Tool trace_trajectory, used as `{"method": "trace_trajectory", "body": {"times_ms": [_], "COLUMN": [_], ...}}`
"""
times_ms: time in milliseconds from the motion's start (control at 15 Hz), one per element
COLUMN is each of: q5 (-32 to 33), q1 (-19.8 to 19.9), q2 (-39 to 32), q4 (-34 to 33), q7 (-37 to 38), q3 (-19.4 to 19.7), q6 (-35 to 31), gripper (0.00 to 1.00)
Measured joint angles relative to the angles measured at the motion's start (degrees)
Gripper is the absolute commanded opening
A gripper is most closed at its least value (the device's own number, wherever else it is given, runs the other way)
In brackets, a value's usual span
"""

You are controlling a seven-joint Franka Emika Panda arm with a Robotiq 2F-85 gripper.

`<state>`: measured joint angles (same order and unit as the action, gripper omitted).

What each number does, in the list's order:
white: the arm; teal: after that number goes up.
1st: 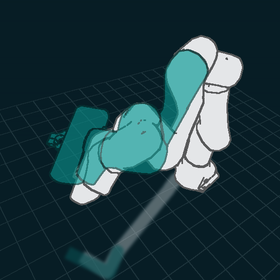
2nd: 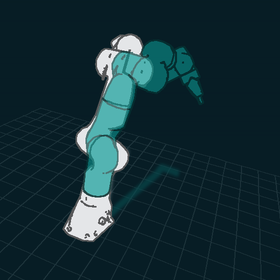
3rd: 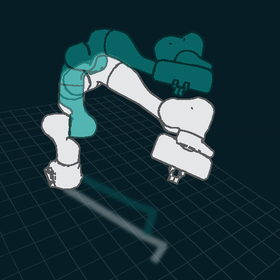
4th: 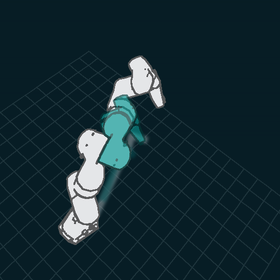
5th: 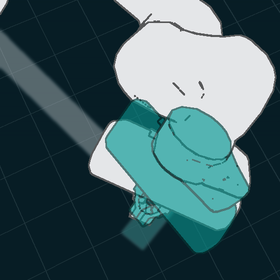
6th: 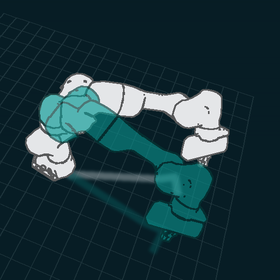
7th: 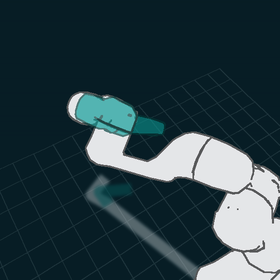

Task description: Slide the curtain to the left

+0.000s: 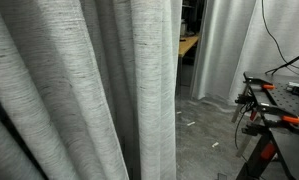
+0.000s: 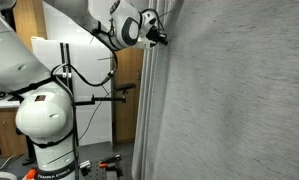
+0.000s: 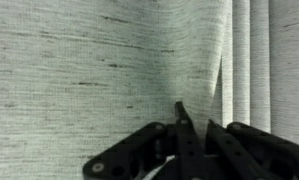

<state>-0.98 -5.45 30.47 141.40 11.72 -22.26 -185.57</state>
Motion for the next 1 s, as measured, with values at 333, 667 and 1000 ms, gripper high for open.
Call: {"method": "trace_trajectory", "body": {"times_ms": [333, 667, 1000], "q5": [-0.01, -0.01, -0.01], "q1": [5.71, 13.75, 19.21], "q2": [1.31, 3.07, 4.31], "q4": [-0.82, -1.96, -3.08], "q7": [1.61, 2.29, 2.35], "q3": [-8.08, -15.89, -20.88], "q6": [0.15, 0.16, 0.16], "gripper": [0.0, 0.0, 0.28]}}
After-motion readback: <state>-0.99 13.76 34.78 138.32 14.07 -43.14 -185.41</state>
